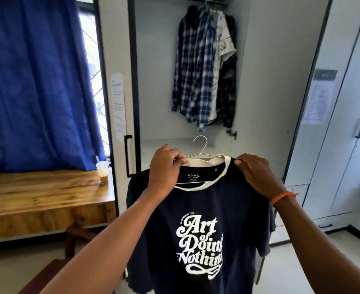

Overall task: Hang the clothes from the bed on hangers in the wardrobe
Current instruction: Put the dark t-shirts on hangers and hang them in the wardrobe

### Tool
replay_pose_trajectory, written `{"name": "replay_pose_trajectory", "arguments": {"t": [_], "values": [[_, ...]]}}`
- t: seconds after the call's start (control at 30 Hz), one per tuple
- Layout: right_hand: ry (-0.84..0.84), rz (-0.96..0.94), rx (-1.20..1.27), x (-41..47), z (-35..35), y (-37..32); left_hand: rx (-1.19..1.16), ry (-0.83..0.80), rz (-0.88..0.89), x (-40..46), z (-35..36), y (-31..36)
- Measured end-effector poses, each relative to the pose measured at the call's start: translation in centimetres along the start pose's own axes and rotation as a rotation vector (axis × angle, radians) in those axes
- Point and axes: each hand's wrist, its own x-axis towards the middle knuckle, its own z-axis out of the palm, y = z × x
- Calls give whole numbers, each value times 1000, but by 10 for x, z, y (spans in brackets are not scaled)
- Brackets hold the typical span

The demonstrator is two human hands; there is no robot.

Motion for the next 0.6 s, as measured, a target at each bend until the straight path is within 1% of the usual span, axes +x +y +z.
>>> {"name": "replay_pose_trajectory", "arguments": {"t": [0.13,0.2,0.37,0.43,0.5,0.6], "values": [[196,-6,-221,43,25,53,-24,15,55,67,64,-22],[267,-11,-319,75,38,73,-24,57,73,108,90,-36],[358,-18,-461,162,67,108,98,191,97,204,140,-73],[383,-26,-504,197,80,120,148,256,52,236,159,-85],[388,-47,-532,230,94,134,180,306,-36,261,179,-98],[403,-87,-564,283,112,154,178,380,-118,297,209,-115]]}}
